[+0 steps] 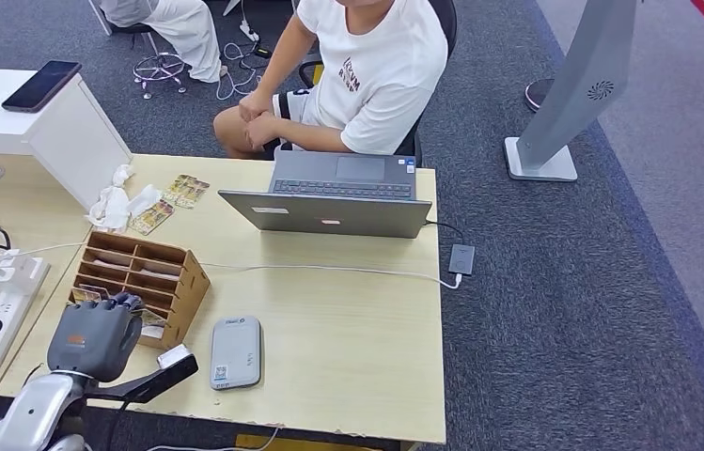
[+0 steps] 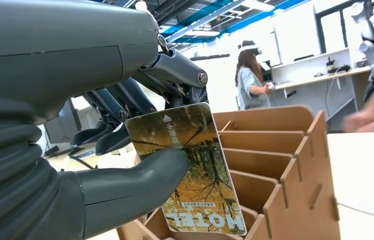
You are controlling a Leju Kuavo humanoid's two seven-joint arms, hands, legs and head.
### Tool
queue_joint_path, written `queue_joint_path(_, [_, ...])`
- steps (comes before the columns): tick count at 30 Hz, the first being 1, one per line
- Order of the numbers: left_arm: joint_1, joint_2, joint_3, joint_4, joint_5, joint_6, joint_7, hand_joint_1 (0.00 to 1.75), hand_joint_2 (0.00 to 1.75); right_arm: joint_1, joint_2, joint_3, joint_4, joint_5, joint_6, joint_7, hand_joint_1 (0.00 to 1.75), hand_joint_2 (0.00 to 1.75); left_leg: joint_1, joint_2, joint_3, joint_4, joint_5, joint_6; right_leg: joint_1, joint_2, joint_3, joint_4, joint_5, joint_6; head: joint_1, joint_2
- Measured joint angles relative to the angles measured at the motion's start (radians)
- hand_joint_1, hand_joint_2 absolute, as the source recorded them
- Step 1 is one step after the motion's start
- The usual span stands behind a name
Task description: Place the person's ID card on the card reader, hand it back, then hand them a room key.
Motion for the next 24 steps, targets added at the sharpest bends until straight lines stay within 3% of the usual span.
queue_joint_path(5, [0.06, 0.036, -0.032, -0.106, -0.039, 0.085, -0.012, 1.75, 1.75, 0.003, 0.002, -0.017, -0.004, -0.017, 0.0, -0.007, 0.0, 1.75, 0.0, 0.0, 0.0, 0.0, 0.0, 0.0, 0.0, 0.0, 0.0, 0.0, 0.0, 0.0, 0.0, 0.0])
queue_joint_path(11, [0.182, 0.126, -0.156, -0.303, -0.235, 0.358, 0.076, 1.75, 1.75, 0.007, 0.008, -0.052, -0.011, -0.031, -0.003, -0.025, 0.0, 1.75, 0.0, 0.0, 0.0, 0.0, -0.001, 0.0, 0.0, 0.0, -0.001, 0.0, -0.001, 0.0, 0.0, 0.0])
queue_joint_path(13, [0.18, 0.15, -0.195, -0.341, -0.215, 0.39, 0.098, 1.75, 1.75, 0.007, 0.009, -0.057, -0.011, -0.022, -0.002, -0.027, 0.0, 1.75, 0.0, -0.001, 0.0, 0.0, -0.001, -0.001, 0.0, -0.001, -0.002, -0.001, -0.002, 0.001, 0.0, 0.0])
queue_joint_path(18, [-0.012, 0.127, -0.19, -0.309, 0.005, 0.242, -0.022, 1.75, 1.75, 0.0, 0.009, -0.058, -0.011, 0.019, 0.002, -0.029, 0.0, 1.75, 0.001, -0.01, -0.001, 0.0, 0.003, 0.0, 0.0, -0.009, 0.0, -0.001, 0.001, 0.0, 0.0, 0.0])
queue_joint_path(21, [-0.139, 0.09, -0.159, -0.238, 0.032, 0.198, -0.048, 1.75, 1.75, -0.005, 0.009, -0.058, -0.011, 0.034, 0.007, -0.032, 0.0, 1.75, 0.001, -0.009, -0.002, 0.0, 0.006, -0.002, 0.001, -0.008, 0.001, 0.0, 0.004, -0.001, -0.001, 0.0])
queue_joint_path(24, [-0.197, 0.071, -0.141, -0.2, 0.039, 0.19, -0.054, 1.75, 1.75, -0.006, 0.009, -0.058, -0.011, 0.039, 0.008, -0.033, 0.0, 1.75, 0.001, -0.007, -0.002, 0.0, 0.007, -0.002, 0.001, -0.005, 0.0, 0.0, 0.006, -0.001, -0.001, 0.0])
